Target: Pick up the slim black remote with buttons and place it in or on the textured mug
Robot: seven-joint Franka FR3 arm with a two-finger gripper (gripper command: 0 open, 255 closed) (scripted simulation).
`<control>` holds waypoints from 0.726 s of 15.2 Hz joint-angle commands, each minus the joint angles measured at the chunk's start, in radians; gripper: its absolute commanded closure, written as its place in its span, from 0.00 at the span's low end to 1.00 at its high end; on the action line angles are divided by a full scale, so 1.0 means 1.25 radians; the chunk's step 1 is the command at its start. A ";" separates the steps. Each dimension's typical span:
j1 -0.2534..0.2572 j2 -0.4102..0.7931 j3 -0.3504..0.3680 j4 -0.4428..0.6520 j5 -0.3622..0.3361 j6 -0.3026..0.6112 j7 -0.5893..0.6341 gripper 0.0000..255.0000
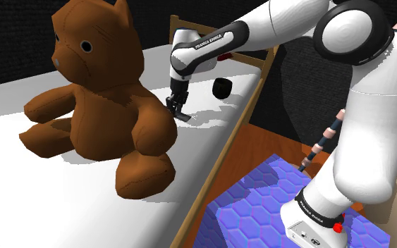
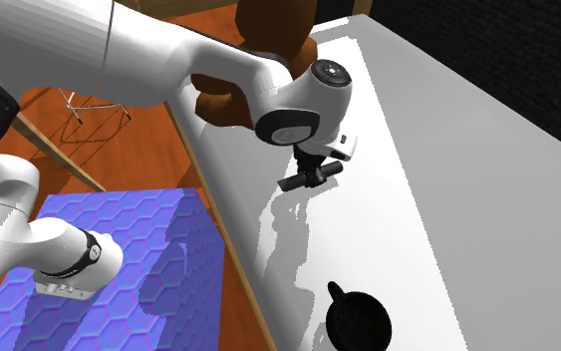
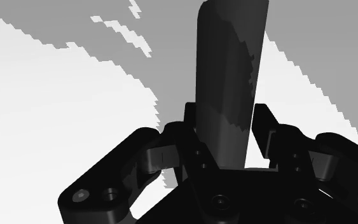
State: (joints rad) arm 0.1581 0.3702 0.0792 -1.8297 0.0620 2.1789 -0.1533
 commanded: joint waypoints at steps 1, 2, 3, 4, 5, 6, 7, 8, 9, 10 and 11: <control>-0.001 -0.010 0.000 0.009 0.000 -0.019 0.000 1.00; -0.001 -0.015 0.000 0.012 0.000 -0.028 0.000 1.00; -0.001 -0.020 0.000 0.016 0.000 -0.037 0.001 1.00; -0.001 -0.025 0.000 0.021 0.000 -0.046 0.001 1.00; -0.002 -0.029 0.000 0.025 0.000 -0.055 0.002 1.00; -0.002 -0.034 0.000 0.030 0.000 -0.064 0.002 1.00; -0.002 -0.038 0.000 0.035 0.000 -0.073 0.003 1.00; -0.002 -0.042 0.000 0.041 0.000 -0.083 0.003 1.00; -0.002 -0.046 0.000 0.046 0.000 -0.092 0.004 1.00; -0.002 -0.050 0.000 0.051 0.000 -0.102 0.005 1.00; -0.002 -0.054 0.000 0.057 0.000 -0.111 0.005 1.00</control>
State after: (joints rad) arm 0.1554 0.3085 0.0795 -1.7683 0.0625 2.0561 -0.1481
